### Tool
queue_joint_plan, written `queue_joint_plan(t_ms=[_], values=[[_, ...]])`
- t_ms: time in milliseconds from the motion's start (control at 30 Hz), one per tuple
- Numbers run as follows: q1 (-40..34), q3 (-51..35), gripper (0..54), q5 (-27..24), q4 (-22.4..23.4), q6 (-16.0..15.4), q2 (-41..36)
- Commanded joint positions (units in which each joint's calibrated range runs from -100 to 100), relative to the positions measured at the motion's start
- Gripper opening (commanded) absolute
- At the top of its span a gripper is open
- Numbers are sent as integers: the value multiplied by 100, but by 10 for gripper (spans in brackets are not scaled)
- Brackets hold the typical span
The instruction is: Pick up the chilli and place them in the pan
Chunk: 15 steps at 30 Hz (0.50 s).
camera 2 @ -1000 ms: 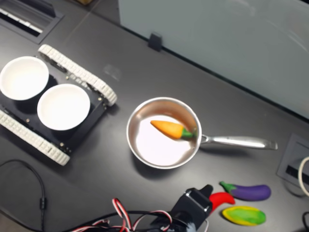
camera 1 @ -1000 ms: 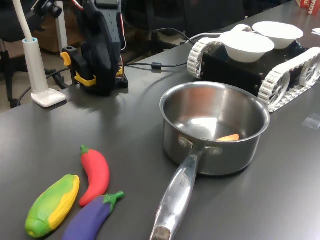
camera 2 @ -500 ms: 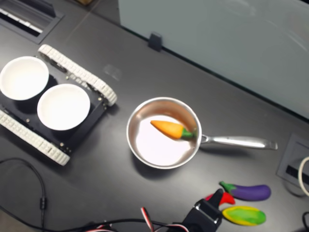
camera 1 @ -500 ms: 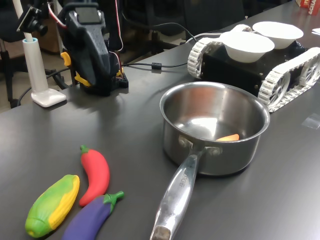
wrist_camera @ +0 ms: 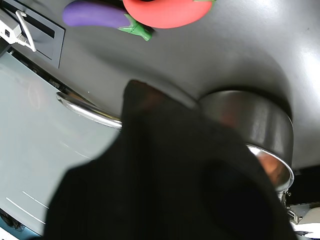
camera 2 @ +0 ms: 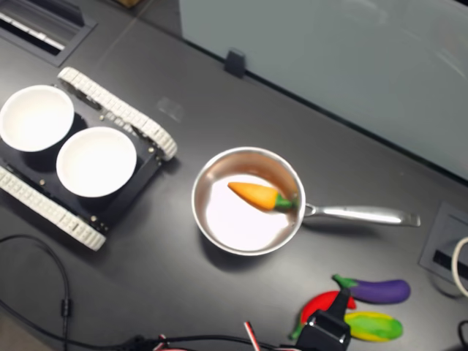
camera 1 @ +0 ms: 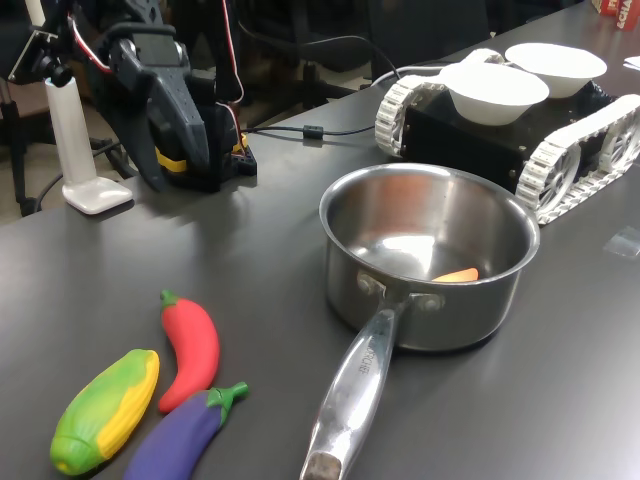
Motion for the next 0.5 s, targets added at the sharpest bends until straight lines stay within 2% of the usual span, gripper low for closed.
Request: queue_joint_plan(t_ms=[0,467], values=[[69,-441,301,249,-231,-97,3],[115,-487,311,737,-563,-80,492]])
